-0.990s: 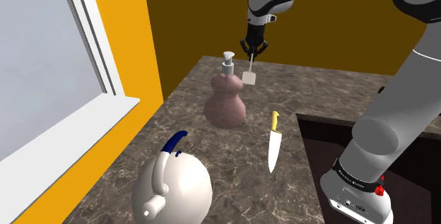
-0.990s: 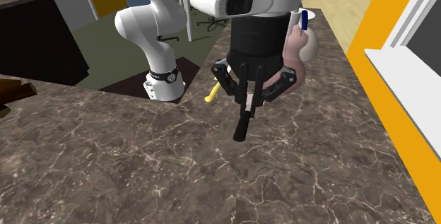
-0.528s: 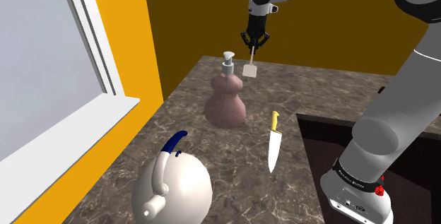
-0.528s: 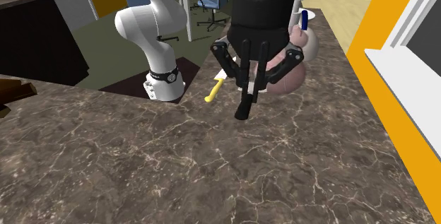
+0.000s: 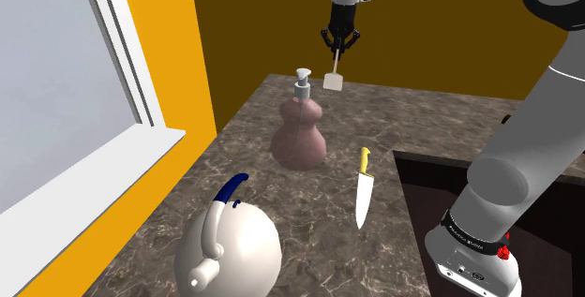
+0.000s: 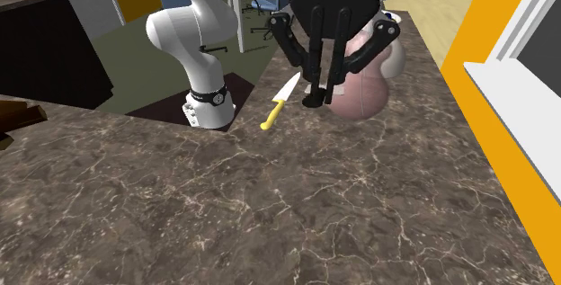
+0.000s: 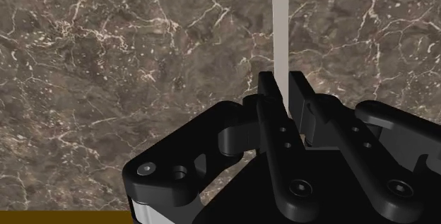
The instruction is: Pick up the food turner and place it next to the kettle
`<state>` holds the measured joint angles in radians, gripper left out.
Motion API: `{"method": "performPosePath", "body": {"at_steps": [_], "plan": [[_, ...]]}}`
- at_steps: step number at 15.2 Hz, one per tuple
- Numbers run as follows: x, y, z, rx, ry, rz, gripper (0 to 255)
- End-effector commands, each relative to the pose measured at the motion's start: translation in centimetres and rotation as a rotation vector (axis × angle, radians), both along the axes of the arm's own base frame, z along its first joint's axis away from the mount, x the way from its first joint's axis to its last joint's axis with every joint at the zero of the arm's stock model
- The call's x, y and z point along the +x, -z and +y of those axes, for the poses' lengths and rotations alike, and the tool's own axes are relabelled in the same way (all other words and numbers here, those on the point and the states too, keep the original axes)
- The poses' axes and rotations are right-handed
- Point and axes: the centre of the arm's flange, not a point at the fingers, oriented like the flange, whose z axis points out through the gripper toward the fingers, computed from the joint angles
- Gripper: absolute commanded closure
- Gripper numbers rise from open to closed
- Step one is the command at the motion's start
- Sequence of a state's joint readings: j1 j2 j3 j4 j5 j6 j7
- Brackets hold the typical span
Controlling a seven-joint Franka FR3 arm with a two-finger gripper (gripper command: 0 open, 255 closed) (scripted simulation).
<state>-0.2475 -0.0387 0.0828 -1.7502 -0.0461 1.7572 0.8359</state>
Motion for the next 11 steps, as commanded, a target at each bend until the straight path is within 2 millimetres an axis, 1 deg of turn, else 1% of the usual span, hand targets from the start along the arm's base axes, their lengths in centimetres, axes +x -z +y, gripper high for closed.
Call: {"method": "performPosePath", "body": {"at_steps": [1, 2, 11], "plan": [[0.0, -1.0, 0.0, 0.0, 0.0, 0.001, 255], [0.0, -1.3, 0.0, 0.0, 0.0, 0.001, 255], [-8.5, -1.3, 8.2, 0.0, 0.0, 0.001, 255]]}}
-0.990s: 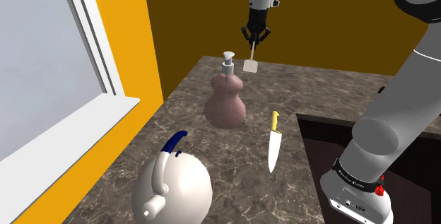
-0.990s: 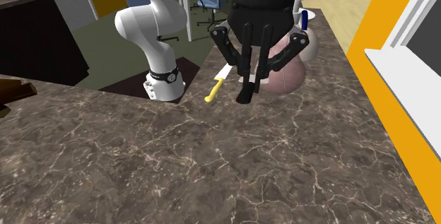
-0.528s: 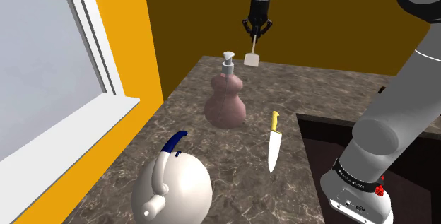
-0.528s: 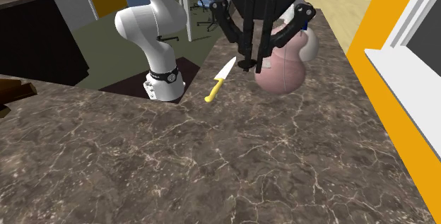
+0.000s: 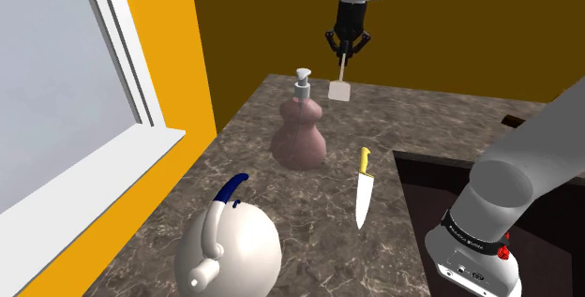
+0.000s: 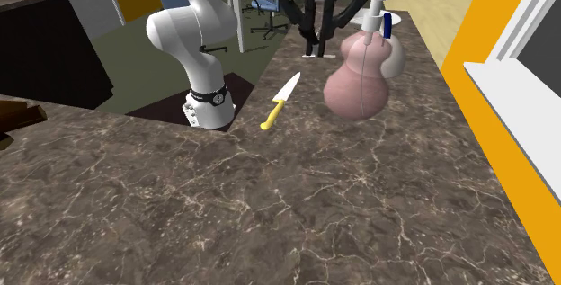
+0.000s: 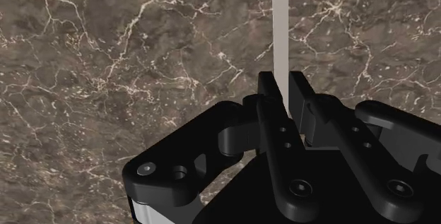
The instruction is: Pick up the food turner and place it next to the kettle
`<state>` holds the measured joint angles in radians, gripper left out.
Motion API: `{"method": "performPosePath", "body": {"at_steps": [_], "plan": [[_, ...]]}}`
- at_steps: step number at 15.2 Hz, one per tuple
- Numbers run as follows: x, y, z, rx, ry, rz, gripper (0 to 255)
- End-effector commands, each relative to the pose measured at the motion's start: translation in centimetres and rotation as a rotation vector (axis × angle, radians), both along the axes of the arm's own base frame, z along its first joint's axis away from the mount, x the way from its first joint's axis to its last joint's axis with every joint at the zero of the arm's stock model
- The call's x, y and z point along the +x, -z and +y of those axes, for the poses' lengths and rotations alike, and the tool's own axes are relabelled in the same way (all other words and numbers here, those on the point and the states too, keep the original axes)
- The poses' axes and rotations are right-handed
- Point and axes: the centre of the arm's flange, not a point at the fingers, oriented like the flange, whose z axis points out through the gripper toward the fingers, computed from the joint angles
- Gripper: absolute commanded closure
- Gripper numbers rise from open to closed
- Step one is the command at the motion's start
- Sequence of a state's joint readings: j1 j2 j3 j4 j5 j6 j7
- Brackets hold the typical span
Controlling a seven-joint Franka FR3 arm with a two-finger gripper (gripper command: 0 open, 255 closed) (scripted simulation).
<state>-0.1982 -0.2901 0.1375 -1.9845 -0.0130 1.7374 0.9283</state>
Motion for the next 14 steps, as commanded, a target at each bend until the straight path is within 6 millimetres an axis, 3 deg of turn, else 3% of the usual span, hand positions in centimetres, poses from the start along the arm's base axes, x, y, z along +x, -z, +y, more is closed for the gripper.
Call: {"method": "performPosePath", "body": {"at_steps": [1, 14], "plan": [[-2.1, 0.0, 2.0, -0.001, 0.001, 0.0, 255], [-14.4, -0.1, 13.9, -0.001, 0.001, 0.0, 255]]}}
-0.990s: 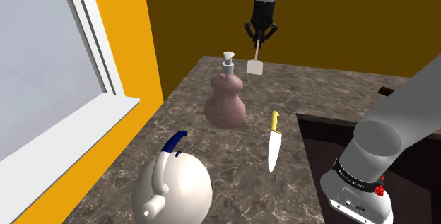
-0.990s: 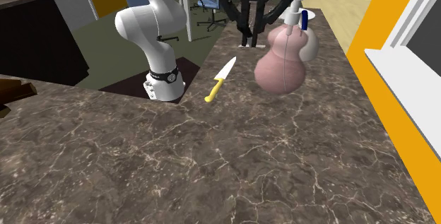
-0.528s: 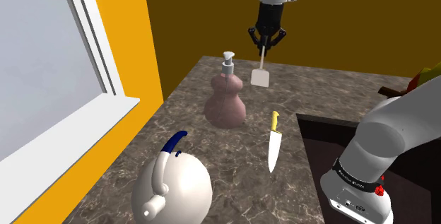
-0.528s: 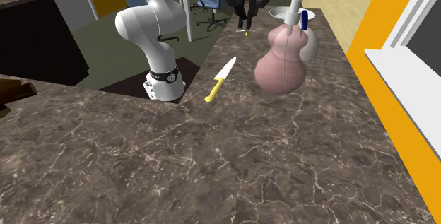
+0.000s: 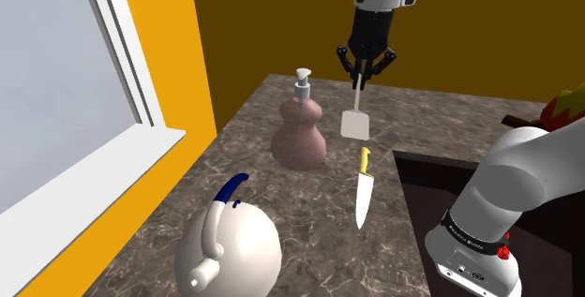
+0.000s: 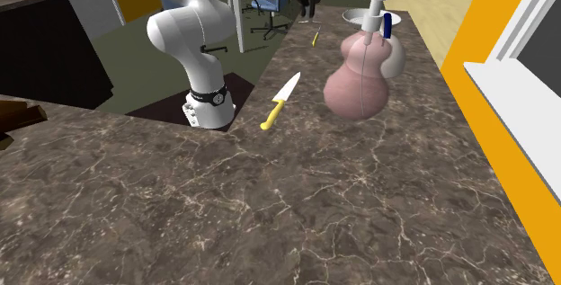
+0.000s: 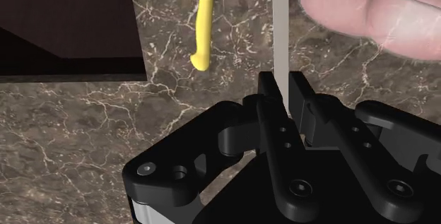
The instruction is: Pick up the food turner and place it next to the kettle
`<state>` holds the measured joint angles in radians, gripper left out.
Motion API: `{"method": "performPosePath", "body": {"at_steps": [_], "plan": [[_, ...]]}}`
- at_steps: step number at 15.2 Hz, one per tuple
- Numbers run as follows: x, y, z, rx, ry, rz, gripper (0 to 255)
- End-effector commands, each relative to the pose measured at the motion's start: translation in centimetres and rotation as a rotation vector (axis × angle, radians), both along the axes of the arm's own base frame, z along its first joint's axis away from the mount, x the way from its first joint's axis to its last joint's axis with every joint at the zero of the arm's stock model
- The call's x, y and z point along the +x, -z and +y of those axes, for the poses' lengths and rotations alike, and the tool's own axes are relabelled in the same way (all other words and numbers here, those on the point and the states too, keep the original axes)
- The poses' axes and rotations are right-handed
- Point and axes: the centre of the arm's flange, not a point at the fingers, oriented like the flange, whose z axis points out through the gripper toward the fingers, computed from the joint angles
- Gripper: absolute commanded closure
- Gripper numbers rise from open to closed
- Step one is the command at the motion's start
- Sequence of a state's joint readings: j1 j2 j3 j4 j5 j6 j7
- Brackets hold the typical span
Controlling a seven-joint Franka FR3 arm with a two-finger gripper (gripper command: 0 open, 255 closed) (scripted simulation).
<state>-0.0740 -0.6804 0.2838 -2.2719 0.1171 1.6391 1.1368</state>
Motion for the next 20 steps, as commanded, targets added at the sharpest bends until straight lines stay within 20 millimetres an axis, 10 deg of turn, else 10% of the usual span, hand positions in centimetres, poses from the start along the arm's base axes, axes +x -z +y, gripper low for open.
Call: {"method": "performPosePath", "body": {"at_steps": [1, 16, 20], "plan": [[-1.8, 0.0, 1.6, 0.0, 0.001, 0.0, 255], [-16.0, 0.0, 15.4, 0.0, 0.001, 0.0, 255], [-16.6, 1.6, 16.0, 0.0, 0.001, 0.0, 255]]}}
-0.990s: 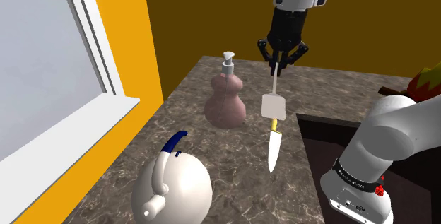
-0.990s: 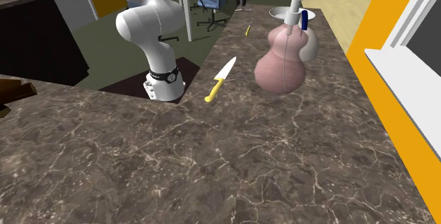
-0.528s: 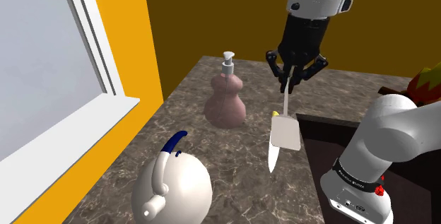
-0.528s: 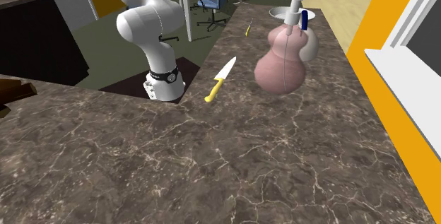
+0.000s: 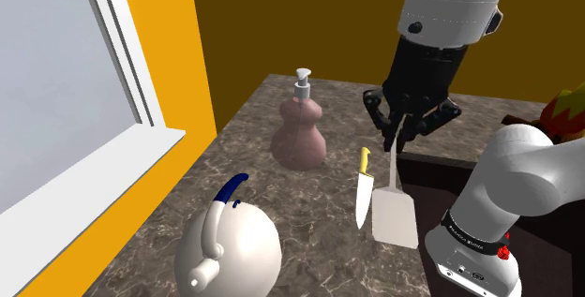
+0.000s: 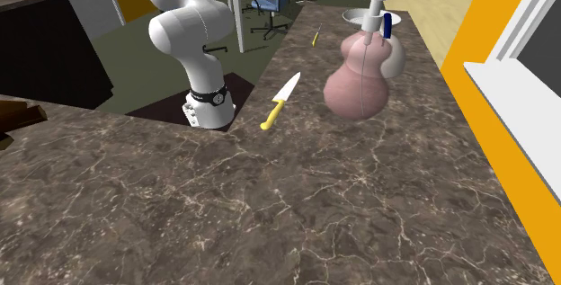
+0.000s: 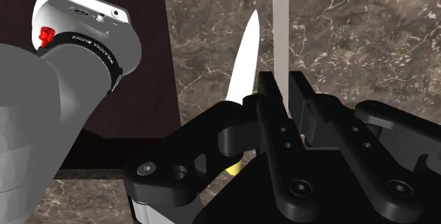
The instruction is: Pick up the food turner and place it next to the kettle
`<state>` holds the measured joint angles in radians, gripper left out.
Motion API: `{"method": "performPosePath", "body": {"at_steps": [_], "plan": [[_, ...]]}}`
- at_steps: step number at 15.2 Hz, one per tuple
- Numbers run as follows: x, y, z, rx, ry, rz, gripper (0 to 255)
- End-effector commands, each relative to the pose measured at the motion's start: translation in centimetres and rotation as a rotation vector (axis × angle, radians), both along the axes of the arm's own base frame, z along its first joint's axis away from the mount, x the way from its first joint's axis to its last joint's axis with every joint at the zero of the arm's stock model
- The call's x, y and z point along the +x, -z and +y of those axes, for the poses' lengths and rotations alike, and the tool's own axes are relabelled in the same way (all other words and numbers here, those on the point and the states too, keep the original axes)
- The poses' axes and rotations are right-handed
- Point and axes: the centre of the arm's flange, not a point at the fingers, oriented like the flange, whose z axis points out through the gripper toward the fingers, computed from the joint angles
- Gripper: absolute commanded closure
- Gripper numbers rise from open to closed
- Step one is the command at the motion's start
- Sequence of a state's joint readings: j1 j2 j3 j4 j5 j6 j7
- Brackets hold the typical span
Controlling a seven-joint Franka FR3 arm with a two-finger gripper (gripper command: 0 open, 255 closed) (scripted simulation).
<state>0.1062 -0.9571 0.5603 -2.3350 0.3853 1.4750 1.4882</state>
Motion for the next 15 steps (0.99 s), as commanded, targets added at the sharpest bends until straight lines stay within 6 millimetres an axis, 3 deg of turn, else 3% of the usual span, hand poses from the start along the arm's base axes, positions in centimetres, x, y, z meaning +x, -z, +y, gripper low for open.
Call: {"method": "performPosePath", "body": {"at_steps": [1, 15], "plan": [[0.0, 1.0, 0.1, 0.0, 0.0, 0.0, 255], [0.0, 8.3, 0.1, 0.0, 0.0, 0.0, 255]]}}
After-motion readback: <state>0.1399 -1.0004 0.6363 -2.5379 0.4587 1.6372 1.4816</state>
